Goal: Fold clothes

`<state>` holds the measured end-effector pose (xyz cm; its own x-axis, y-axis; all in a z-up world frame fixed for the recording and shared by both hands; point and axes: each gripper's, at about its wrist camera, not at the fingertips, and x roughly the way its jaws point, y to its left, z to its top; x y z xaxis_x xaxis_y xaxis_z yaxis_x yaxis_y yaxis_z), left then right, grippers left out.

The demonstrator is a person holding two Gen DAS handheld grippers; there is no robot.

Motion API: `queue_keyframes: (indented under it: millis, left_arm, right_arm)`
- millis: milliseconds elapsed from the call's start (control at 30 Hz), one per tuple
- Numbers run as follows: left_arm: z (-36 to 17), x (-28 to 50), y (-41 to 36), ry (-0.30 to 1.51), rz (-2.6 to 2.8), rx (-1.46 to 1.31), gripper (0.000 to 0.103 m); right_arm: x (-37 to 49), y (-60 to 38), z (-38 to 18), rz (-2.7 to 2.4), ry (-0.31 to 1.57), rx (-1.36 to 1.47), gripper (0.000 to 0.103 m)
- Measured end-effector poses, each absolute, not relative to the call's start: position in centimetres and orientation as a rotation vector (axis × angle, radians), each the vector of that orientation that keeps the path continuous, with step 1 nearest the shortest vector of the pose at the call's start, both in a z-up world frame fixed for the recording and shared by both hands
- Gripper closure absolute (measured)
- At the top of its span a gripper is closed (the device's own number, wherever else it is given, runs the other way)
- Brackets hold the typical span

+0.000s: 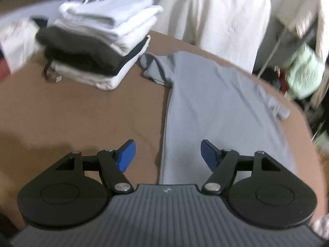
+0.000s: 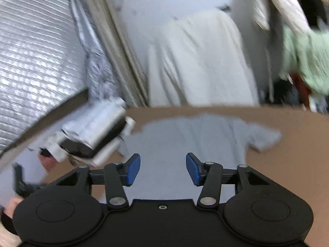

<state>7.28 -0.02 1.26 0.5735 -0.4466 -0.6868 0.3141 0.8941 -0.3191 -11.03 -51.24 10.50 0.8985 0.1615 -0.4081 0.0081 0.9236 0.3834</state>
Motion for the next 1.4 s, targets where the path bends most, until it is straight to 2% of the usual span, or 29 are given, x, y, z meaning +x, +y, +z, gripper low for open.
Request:
queue_keyframes:
  millis: [67,200,300,500,600,733,867,1133,1300,1400]
  left_arm:
    - [1.4,7.0,0.6,0.875,-0.491,-0.199,0.034]
    - [3.3,6.3,0.8,0.847,-0.492,-0.134,0.033]
    - [5.5,7.0,0.8,0.829,-0.506,-0.095,0.026]
    - [9.1,13.4,0.2,0.758,-0.379,-0.095,0.025]
    - [8.7,18.5,-1.7,0.734,-0.297,-0.084,0.025]
    - [5.3,24.4,-5.1,0.697,-0.224,-0.098,0.025]
    - [-0.3,28.4,-9.6,0.706,-0.219,-0.08,0.025]
    - [-9.9,34.7,-13.0,0.719,-0.216,-0.068,0.025]
    - [-14.2,37.4,-12.4,0.823,-0.076,-0.005,0.026]
    - [-14.6,37.6,-12.5,0.763,-0.129,-0.027,0.026]
  right_arm:
    - [-9.6,-51.2,12.9,0.166,0.422,0.528,0.047]
    - [-5.0,-49.1,14.8,0.148,0.542,0.614,0.047]
    - [-2.0,-45.8,15.6,0.061,0.666,0.472,0.047]
    - [3.8,-41.2,15.4,-0.029,0.846,0.127,0.046]
    - [8.3,-40.1,14.1,-0.055,0.896,-0.028,0.045]
    - [14.2,-39.2,12.4,-0.006,0.872,-0.185,0.045]
    - [20.0,-41.2,9.1,0.017,0.826,-0.16,0.045]
    - [26.4,-48.6,-6.5,0.016,0.761,0.462,0.045]
    - [28.3,-49.4,-13.4,0.07,0.861,0.395,0.045]
    - [30.4,-50.1,-15.4,0.095,0.899,0.295,0.045]
